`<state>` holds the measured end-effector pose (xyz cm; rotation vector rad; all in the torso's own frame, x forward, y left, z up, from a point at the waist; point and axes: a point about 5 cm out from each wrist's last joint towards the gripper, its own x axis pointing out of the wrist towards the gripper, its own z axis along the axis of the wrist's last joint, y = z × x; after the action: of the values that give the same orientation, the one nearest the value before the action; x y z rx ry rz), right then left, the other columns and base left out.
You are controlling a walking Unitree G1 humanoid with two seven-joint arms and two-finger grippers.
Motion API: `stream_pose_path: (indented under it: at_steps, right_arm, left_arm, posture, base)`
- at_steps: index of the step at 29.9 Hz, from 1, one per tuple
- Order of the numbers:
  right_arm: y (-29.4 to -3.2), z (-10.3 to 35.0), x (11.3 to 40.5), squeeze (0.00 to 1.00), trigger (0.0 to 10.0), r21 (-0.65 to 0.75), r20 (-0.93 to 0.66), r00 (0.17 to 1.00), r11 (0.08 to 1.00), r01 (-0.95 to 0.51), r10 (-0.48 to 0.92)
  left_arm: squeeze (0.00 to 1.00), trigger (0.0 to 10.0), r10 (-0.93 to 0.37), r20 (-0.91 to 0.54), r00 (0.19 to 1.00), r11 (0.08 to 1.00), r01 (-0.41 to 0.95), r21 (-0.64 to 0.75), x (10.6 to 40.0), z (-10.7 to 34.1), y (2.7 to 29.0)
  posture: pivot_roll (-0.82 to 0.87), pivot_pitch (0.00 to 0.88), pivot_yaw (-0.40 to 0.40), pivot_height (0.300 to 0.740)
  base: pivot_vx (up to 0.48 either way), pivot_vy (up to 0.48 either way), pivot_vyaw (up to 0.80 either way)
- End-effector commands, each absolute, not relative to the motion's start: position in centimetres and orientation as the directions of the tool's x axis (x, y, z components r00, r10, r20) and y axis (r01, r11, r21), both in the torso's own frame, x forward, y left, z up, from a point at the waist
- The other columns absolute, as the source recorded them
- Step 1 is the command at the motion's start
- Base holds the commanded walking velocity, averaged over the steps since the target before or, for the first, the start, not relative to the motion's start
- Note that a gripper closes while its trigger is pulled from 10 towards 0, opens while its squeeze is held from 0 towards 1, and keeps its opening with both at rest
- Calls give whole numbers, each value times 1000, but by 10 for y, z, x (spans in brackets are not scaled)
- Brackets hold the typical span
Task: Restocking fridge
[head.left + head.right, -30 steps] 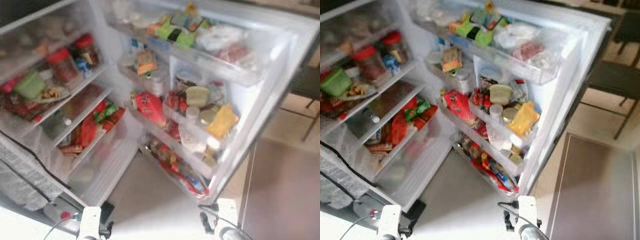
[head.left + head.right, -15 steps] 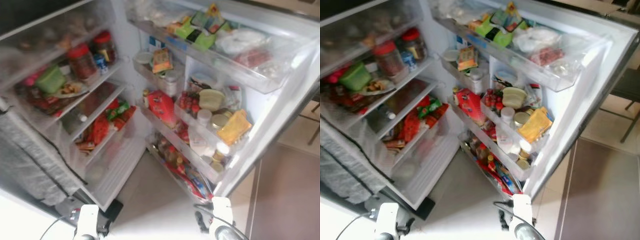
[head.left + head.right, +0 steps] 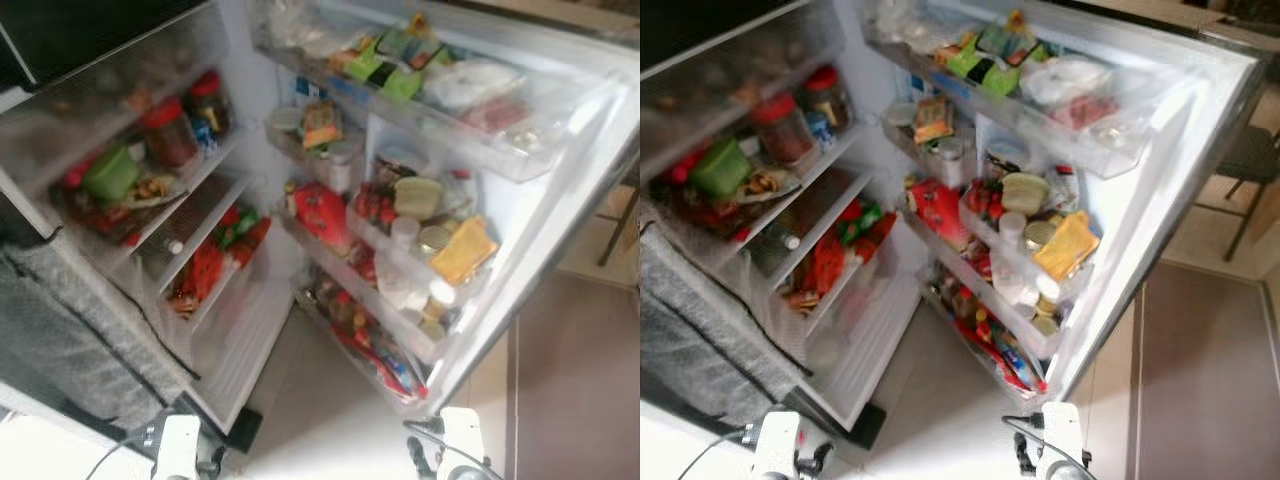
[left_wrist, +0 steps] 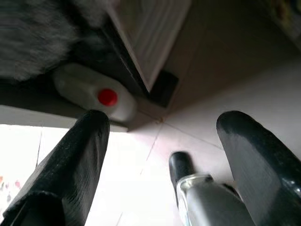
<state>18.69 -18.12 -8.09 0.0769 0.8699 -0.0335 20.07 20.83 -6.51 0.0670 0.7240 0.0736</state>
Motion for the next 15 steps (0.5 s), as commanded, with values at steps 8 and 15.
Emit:
stream_pose_path:
  at_steps: [8, 15]
  right_arm:
    - [-177, -83, 183, 0, 10000, 69, -767, 641, 996, 62, 13]
    - [-188, -84, 178, 0, 10000, 39, -766, 631, 971, 236, -123]
  left_arm:
    - [0, 10000, 103, -697, 710, 994, -40, 106, 186, -72, 214]
    - [0, 10000, 101, -697, 710, 993, -33, 110, 187, -72, 215]
  posture:
    - [-54, 67, 51, 740]
    - [-63, 65, 56, 740]
  base:
    - [0, 0, 0]
    - [0, 0, 0]
